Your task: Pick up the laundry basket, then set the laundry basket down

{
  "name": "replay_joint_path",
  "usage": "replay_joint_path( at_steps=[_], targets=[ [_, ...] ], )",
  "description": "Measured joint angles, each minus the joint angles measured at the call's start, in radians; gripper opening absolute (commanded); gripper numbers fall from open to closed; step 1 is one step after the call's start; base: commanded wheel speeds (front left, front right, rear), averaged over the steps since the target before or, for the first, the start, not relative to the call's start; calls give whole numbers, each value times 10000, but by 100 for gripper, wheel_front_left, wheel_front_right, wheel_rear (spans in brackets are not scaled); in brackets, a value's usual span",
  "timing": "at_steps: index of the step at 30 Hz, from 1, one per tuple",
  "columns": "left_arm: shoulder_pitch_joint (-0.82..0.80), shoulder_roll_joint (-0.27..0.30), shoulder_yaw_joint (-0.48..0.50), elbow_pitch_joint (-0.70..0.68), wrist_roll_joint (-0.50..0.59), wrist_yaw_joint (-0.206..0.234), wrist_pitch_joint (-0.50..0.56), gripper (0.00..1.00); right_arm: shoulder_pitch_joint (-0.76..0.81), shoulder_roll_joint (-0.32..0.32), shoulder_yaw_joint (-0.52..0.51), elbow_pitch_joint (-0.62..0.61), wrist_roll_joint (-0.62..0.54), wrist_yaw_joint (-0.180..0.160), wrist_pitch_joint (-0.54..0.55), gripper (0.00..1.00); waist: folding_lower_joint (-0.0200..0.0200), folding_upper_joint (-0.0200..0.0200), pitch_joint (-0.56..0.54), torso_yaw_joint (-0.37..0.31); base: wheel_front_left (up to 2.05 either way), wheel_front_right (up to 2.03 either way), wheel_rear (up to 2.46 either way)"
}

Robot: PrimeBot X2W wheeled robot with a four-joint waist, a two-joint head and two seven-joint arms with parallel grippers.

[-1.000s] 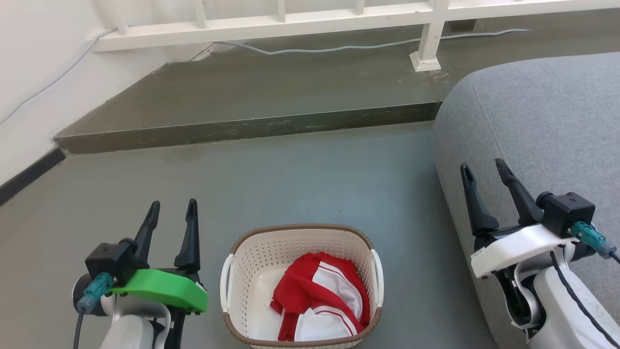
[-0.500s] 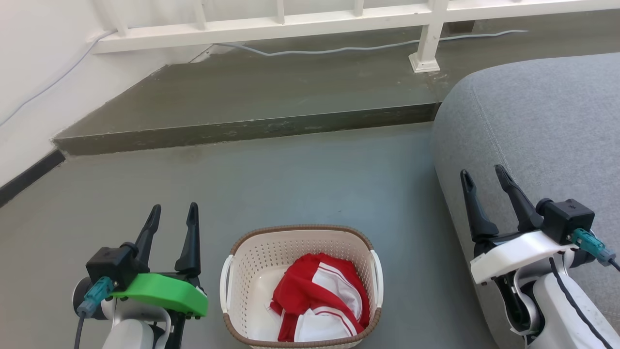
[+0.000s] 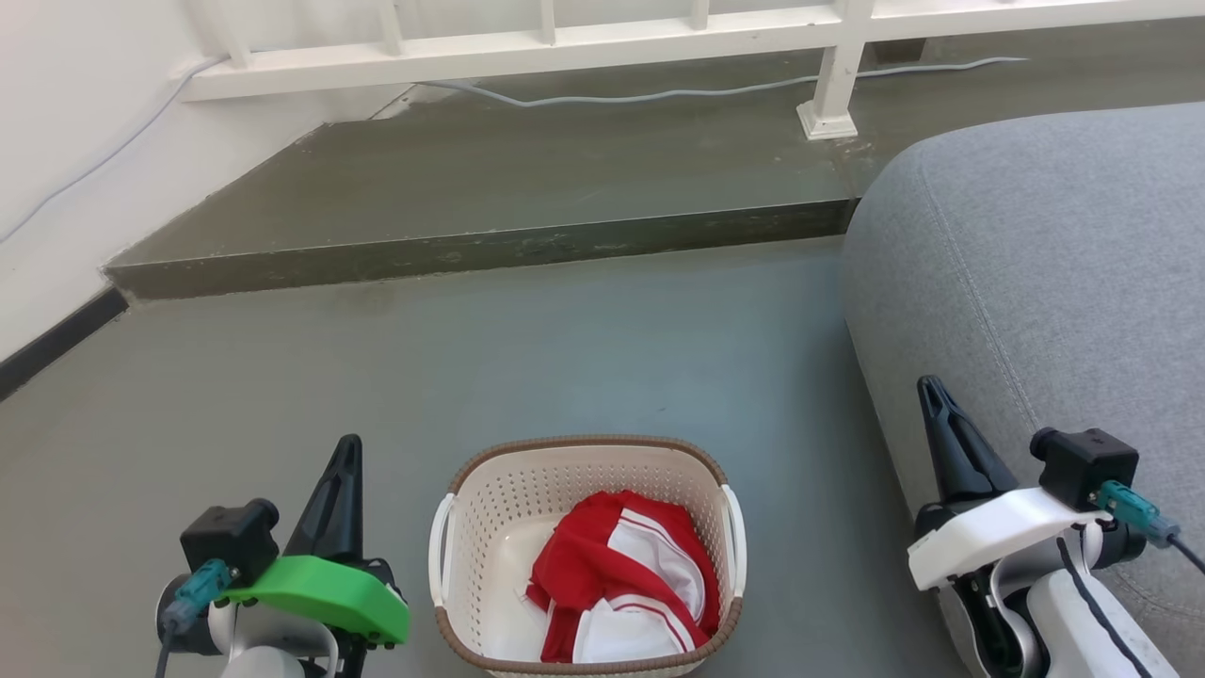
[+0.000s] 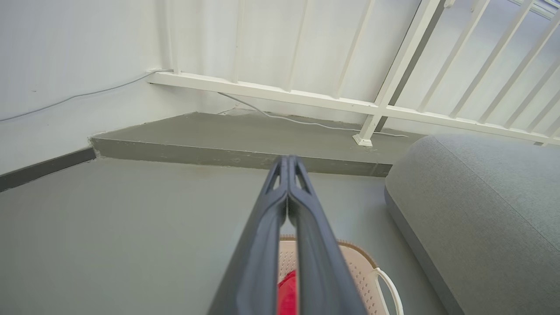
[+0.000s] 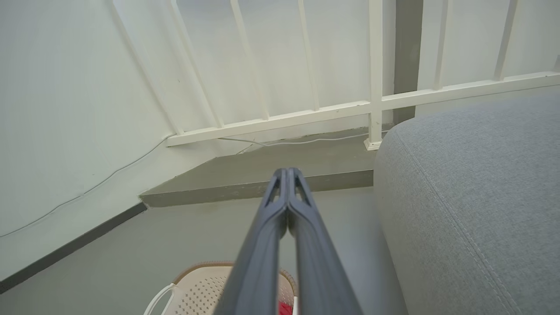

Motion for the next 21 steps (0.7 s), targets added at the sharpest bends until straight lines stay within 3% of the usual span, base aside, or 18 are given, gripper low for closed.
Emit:
replay_joint_path(
  at_steps=[21],
  targets=[
    [-1,-12,602,59,-2614,-25,826,0,-3,244,-740,-4,2782,180,725,0,0,0,-60,205,0,0,0]
  ],
)
